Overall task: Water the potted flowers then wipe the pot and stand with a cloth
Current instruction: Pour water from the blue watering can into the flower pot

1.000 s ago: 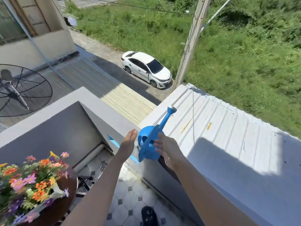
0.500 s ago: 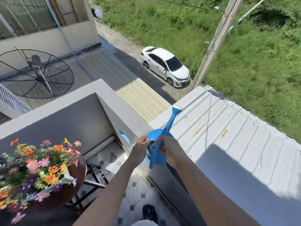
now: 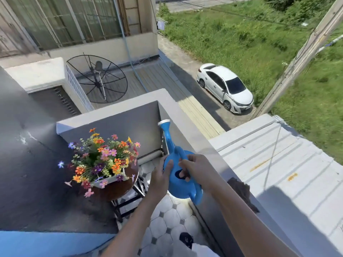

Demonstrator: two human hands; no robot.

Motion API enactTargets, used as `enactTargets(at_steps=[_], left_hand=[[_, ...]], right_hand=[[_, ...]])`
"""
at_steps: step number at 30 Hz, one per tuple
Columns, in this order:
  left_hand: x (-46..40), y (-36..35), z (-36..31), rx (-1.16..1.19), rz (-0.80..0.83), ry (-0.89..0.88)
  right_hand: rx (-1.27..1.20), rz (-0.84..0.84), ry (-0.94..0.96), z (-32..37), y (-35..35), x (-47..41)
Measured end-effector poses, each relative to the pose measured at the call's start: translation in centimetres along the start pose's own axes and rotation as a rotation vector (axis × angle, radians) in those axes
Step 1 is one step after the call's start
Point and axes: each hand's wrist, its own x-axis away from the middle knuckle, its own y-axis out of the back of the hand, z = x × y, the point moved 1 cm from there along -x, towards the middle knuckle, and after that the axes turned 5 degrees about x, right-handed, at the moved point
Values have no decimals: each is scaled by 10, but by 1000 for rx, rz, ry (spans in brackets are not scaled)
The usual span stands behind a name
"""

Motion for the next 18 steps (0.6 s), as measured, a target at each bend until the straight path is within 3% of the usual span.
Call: enactTargets(at_steps=[10,18], left_hand=[[61,112,-16,54,-207,-26],[84,167,-12,10,-321,34]], right_hand=[[289,84,235,53,-105,25],[472,91,285,71,-166,28]])
